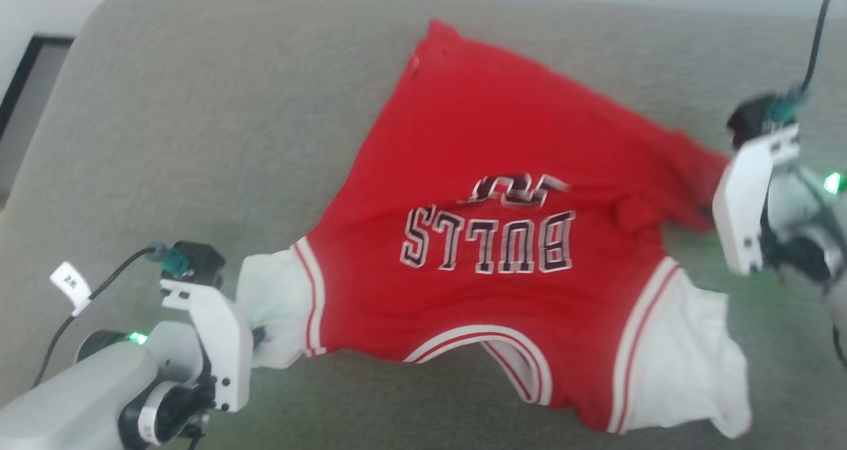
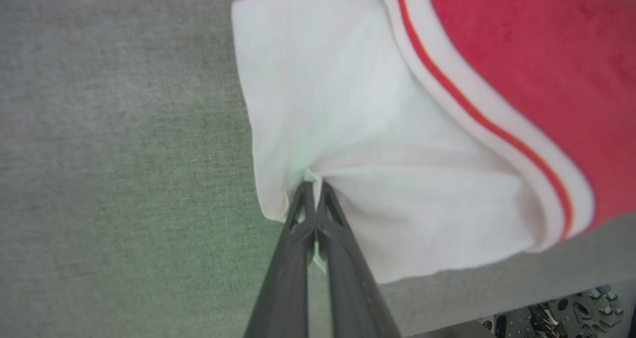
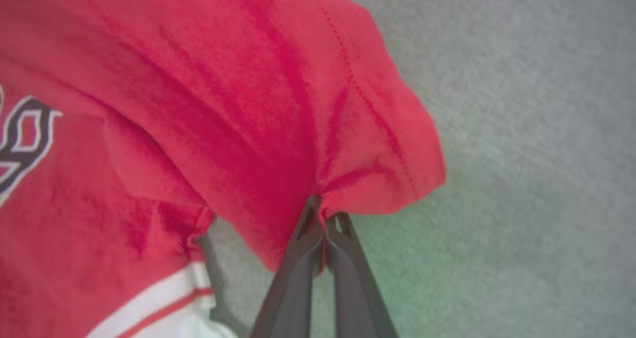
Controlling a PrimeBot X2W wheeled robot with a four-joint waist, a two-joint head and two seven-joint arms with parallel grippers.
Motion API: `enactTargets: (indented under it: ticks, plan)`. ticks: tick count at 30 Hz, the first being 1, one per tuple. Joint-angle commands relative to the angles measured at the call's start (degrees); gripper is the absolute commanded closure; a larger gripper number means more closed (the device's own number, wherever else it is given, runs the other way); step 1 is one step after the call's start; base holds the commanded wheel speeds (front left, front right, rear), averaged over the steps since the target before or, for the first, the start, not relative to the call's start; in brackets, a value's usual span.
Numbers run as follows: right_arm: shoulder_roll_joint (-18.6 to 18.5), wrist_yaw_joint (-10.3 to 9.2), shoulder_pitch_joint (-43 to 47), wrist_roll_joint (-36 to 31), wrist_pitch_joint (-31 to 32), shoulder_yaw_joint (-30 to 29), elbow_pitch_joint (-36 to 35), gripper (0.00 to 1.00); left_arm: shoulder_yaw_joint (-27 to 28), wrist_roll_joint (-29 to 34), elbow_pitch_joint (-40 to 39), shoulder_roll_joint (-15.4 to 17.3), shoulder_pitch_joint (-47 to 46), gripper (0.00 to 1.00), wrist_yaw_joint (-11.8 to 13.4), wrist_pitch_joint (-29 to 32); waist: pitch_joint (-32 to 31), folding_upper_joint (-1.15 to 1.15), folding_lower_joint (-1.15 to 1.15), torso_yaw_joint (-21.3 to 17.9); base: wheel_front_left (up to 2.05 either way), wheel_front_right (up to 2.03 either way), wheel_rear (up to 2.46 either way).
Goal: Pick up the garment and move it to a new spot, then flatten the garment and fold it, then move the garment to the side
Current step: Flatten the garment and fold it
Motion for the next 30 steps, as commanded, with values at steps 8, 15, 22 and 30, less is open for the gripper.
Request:
enactTargets:
  ticks: [8,15,22,30]
  plan:
    - [-3.8,0.01,18.2,3.9,3.7,-4.4,-16.7,1.00,1.0,-1.5,-3.5,3.3,3.3,1.00,2.8,-0.3,-3.8,0.00,-0.01,-6.2,0.00,0.00,0.00]
    - [0.7,0.01,32.0,-0.5,2.2,-14.0,-25.2,1.00,1.1,-1.5,-5.4,4.3,3.1,1.00,4.0,0.1,-3.6,0.00,-0.01,-7.3,0.00,0.00,0.00]
    - [7.7,0.01,38.5,-7.1,-1.5,-19.8,-23.9,0.58,0.9,-0.8,-5.9,4.0,2.7,1.00,4.0,-0.1,-2.7,0.00,-0.01,-7.6,0.00,0.00,0.00]
    - [9.2,-0.04,37.3,-8.6,-1.6,-22.9,-29.9,0.00,1.2,-0.9,-6.0,4.2,3.0,1.00,4.0,-0.5,-2.3,0.00,-0.01,-7.1,0.00,0.00,0.00]
